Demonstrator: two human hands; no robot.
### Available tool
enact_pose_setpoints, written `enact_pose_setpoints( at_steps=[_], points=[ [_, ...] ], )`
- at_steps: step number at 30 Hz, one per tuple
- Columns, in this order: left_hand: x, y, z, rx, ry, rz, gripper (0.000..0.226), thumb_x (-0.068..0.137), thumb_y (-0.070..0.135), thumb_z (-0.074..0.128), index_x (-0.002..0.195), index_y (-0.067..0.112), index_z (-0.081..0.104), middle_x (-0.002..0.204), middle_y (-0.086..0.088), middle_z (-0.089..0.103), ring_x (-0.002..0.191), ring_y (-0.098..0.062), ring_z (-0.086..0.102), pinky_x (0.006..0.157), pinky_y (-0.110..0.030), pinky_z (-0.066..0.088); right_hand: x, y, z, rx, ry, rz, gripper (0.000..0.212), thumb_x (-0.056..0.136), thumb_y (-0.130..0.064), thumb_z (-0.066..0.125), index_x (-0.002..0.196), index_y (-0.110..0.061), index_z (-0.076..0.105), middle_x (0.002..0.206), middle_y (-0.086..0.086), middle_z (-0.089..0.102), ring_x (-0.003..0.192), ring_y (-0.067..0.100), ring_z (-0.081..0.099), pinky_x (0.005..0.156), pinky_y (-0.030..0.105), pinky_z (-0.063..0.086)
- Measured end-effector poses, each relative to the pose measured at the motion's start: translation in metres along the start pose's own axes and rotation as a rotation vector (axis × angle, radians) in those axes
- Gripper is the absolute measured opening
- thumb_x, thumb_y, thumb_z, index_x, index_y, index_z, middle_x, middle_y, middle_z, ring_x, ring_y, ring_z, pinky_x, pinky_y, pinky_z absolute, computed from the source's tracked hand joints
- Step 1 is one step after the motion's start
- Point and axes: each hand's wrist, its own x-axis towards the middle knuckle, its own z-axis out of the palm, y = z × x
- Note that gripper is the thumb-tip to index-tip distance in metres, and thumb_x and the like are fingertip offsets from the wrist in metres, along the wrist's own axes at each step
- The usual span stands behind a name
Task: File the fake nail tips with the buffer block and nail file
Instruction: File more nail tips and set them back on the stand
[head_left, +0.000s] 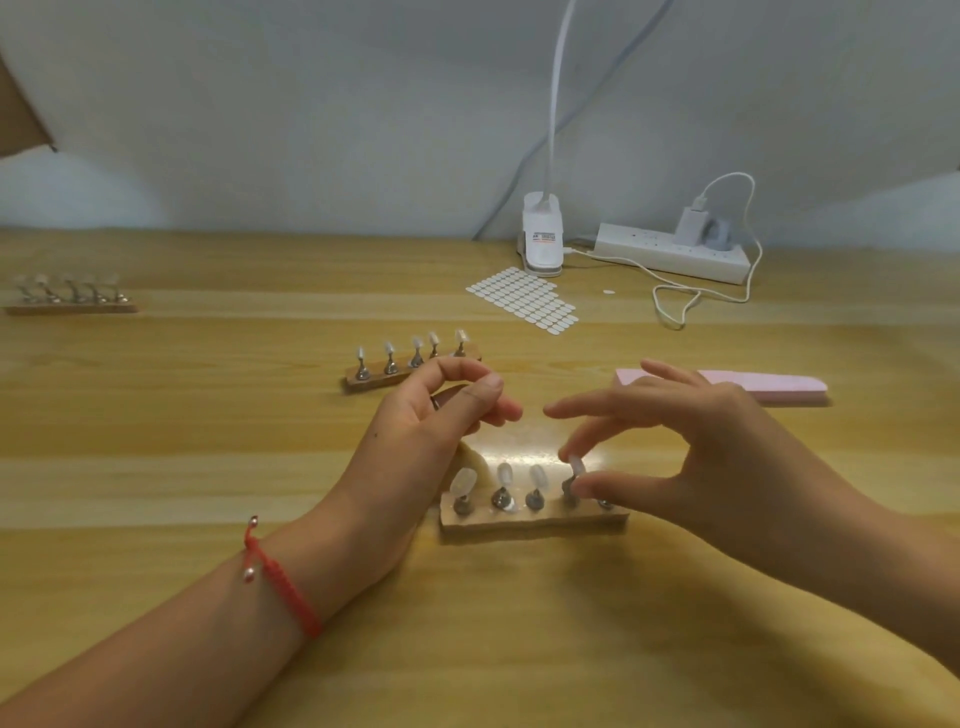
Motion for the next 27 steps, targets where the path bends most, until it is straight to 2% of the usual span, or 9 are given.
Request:
enact_pose_setpoints(
  at_steps=[4,6,8,10,12,17,20,23,27],
  points=[
    [0.001,-0.001,-0.001,0.000,-0.002,-0.002,0.034,0.068,0.039,0.063,0.095,0.019,0.059,0.076,0.005,0.071,0.082,-0.008,0.061,0.088,-0.029,0.040,-0.001,0.003,0.004,-0.003,-0.040,0.022,0.048,0.067,-0.054,0.069,0.114,-0.054,0.059,0.103,-0.038,0.065,0.114,-0.012,0.052,0.117,0.010,0.008],
    [0.001,-0.001,-0.001,-0.005,-0.004,-0.002,0.033,0.068,0.038,0.063,0.094,0.019,0.059,0.076,0.005,0.071,0.084,-0.010,0.061,0.088,-0.029,0.040,-0.002,0.005,-0.004,0.013,-0.039,0.008,0.056,0.065,-0.064,0.068,0.120,-0.056,0.058,0.116,-0.038,0.061,0.118,-0.013,0.050,0.115,0.009,0.013],
    [0.001,-0.001,-0.001,-0.007,-0.007,-0.008,0.033,0.068,0.037,0.063,0.095,0.019,0.059,0.077,0.005,0.071,0.085,-0.011,0.061,0.089,-0.030,0.041,-0.005,0.014,-0.020,0.088,0.017,0.027,0.057,0.067,-0.063,0.070,0.122,-0.056,0.059,0.119,-0.034,0.063,0.114,-0.011,0.057,0.108,0.015,0.036],
    [0.000,-0.001,-0.001,-0.006,-0.009,-0.014,0.033,0.068,0.036,0.063,0.096,0.018,0.059,0.077,0.004,0.071,0.086,-0.011,0.062,0.089,-0.030,0.042,-0.009,0.026,-0.036,0.070,0.029,0.066,0.048,0.067,-0.058,0.072,0.114,-0.051,0.067,0.114,-0.031,0.067,0.110,-0.008,0.062,0.103,0.032,0.048],
    [0.000,0.000,-0.001,-0.001,-0.006,-0.017,0.033,0.068,0.035,0.063,0.097,0.018,0.059,0.077,0.004,0.071,0.085,-0.011,0.062,0.090,-0.030,0.042,-0.015,0.032,-0.037,0.023,-0.013,0.085,0.041,0.064,-0.055,0.076,0.104,-0.047,0.072,0.108,-0.027,0.070,0.111,-0.006,0.062,0.103,0.038,0.048],
    [0.001,-0.002,-0.002,0.001,-0.002,-0.022,0.031,0.070,0.031,0.063,0.097,0.017,0.059,0.076,0.004,0.071,0.083,-0.009,0.062,0.084,-0.027,0.045,-0.021,0.029,-0.006,0.083,-0.026,-0.006,0.046,0.071,-0.045,0.073,0.116,-0.039,0.069,0.099,-0.022,0.072,0.101,0.000,0.066,0.092,0.016,0.046],
    [0.001,-0.002,-0.003,-0.003,0.000,-0.034,0.033,0.068,0.032,0.065,0.098,0.018,0.059,0.077,0.004,0.071,0.085,-0.010,0.061,0.076,-0.024,0.050,-0.019,0.028,0.005,-0.057,0.066,-0.120,0.025,0.080,-0.031,0.073,0.104,-0.027,0.077,0.093,-0.015,0.073,0.088,0.005,0.068,0.082,0.031,0.053],
    [0.001,-0.001,-0.003,0.011,0.010,-0.029,0.032,0.068,0.032,0.065,0.097,0.019,0.060,0.078,0.004,0.072,0.082,-0.007,0.063,0.086,-0.029,0.041,-0.021,0.028,0.009,-0.248,0.068,-0.291,0.012,0.087,-0.026,0.072,0.095,-0.021,0.080,0.091,-0.013,0.074,0.084,0.013,0.067,0.080,0.038,0.054],
    [-0.002,0.000,-0.001,0.003,0.017,0.023,0.028,0.067,0.029,0.067,0.093,0.020,0.061,0.076,0.004,0.071,0.079,-0.006,0.064,0.082,-0.025,0.043,-0.021,0.022,0.005,-0.016,0.199,-0.132,0.017,0.080,-0.035,0.071,0.092,-0.025,0.079,0.089,-0.014,0.075,0.084,0.009,0.070,0.082,0.039,0.055]
  ],
)
